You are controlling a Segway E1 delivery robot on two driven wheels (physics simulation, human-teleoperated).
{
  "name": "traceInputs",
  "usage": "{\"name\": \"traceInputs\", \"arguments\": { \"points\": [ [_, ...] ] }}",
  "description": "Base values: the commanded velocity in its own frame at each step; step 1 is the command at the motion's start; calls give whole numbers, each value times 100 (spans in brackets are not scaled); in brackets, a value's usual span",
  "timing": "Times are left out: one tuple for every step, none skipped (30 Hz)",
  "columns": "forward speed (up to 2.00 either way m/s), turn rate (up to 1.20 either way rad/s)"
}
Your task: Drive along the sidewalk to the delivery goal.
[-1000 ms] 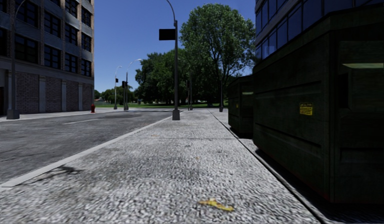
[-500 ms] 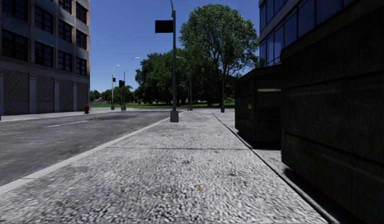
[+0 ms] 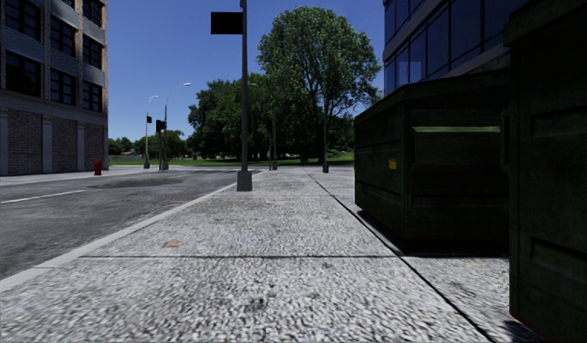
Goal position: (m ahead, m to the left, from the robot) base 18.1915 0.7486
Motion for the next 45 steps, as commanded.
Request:
{"name": "traceInputs", "arguments": {
  "points": [
    [200, 0],
    [200, 0],
    [200, 0],
    [200, 0],
    [200, 0],
    [200, 0],
    [200, 0],
    [200, 0],
    [200, 0],
    [200, 0],
    [200, 0],
    [200, 0],
    [200, 0],
    [200, 0],
    [200, 0],
    [200, 0],
    [200, 0],
    [200, 0],
    [200, 0],
    [200, 0],
    [200, 0],
    [200, 0],
    [200, 0],
    [200, 0],
    [200, 0],
    [200, 0],
    [200, 0],
    [200, 0],
    [200, 0],
    [200, 0],
    [200, 0],
    [200, 0],
    [200, 0],
    [200, 0],
    [200, 0],
    [200, 0],
    [200, 0],
    [200, 0],
    [200, 0],
    [200, 0],
    [200, 0],
    [200, 0],
    [200, 0],
    [200, 0],
    [200, 0]
  ]
}}
